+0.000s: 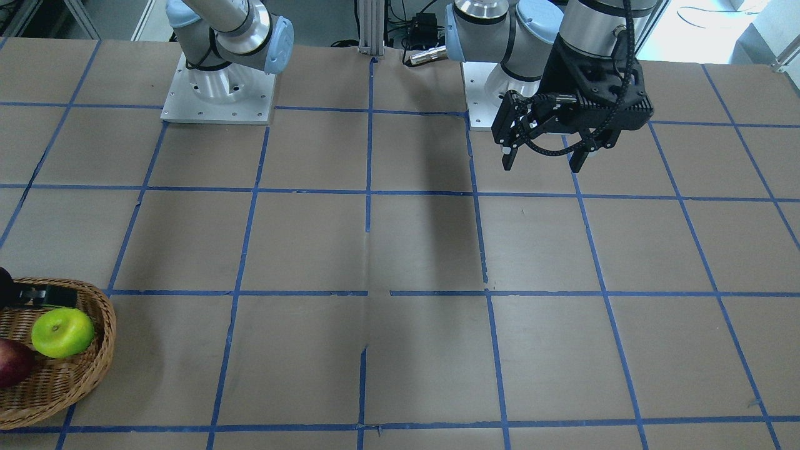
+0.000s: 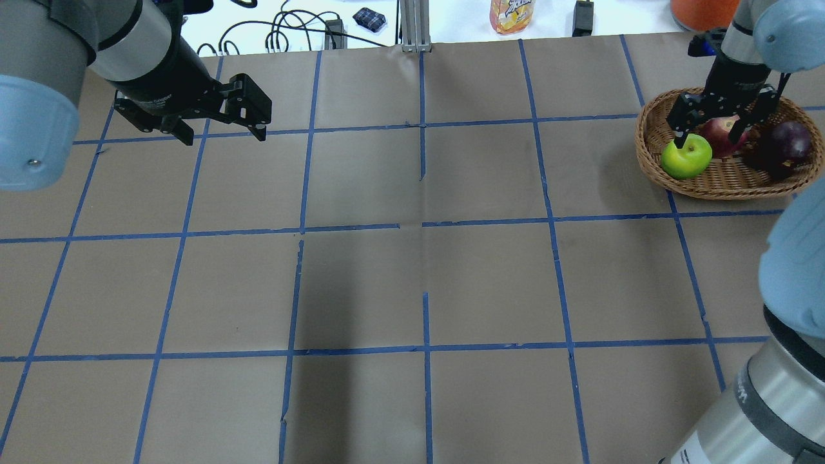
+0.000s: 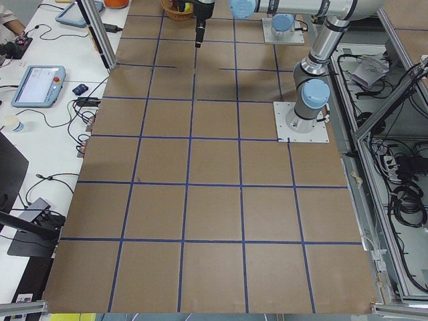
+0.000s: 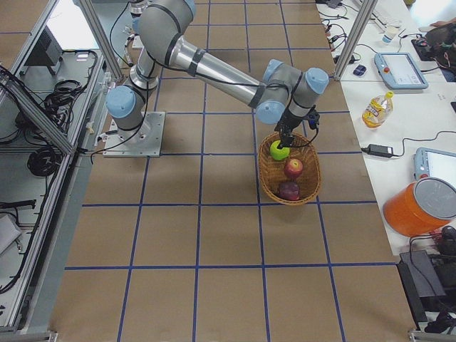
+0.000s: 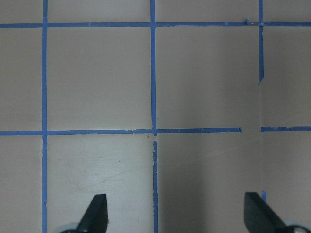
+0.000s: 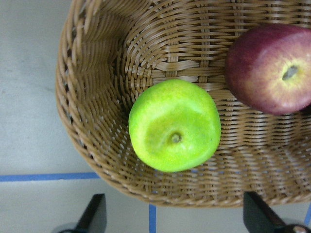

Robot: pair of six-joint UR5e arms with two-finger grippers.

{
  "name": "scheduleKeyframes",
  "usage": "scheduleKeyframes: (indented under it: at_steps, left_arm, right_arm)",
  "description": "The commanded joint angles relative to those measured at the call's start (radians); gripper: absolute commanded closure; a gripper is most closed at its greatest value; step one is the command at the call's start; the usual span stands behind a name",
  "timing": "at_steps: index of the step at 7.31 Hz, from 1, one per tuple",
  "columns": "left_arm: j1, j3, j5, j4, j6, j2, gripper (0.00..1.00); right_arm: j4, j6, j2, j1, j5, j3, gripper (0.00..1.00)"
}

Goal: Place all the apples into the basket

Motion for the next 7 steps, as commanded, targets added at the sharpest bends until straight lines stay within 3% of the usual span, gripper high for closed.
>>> scheduleKeyframes:
  at_steps: [1, 4, 7]
  left_arm:
    - [0.000, 0.000, 0.000, 0.000, 0.000, -0.002, 0.00]
    - [0.000, 0.001, 0.000, 0.000, 0.000, -0.002, 0.00]
    - [0.000, 0.000, -0.002, 0.000, 0.000, -0.002, 0.00]
  right_arm:
    - [0.123, 0.023, -0.189, 0.045, 0.008, 0.008, 0.00]
    - [0.174, 0.167, -0.431, 0.157, 0.031, 0.123, 0.00]
    - [0.162, 0.400, -0.483, 0.319, 0.100, 0.218, 0.00]
